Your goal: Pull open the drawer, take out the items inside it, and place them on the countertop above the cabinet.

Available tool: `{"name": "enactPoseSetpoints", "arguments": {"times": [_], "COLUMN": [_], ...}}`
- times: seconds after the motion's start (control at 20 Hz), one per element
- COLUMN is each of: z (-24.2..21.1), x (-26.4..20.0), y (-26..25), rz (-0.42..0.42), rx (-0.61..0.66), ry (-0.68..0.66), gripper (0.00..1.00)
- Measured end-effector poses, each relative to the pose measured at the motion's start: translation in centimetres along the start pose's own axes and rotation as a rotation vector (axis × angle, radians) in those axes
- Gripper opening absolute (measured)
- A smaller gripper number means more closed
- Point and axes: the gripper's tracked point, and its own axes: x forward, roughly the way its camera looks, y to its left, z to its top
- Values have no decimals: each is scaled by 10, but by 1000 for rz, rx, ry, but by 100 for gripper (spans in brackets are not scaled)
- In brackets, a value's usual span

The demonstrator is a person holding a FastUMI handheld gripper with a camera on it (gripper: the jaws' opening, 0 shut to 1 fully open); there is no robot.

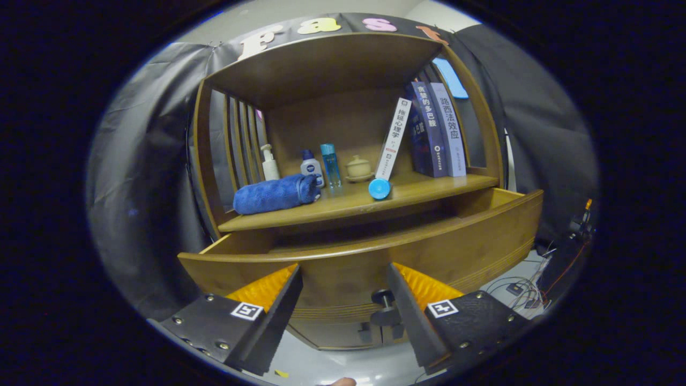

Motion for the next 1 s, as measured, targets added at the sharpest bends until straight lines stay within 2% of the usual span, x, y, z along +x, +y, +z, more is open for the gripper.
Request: {"name": "enactPoseSetpoints", "arguments": {"times": [0.5,1.0], "z": [13,18], "x": [65,89], "y": [-1,-3], "rz": [54,80], "rx": [31,62], "ry": [1,11], "gripper": [96,96]}}
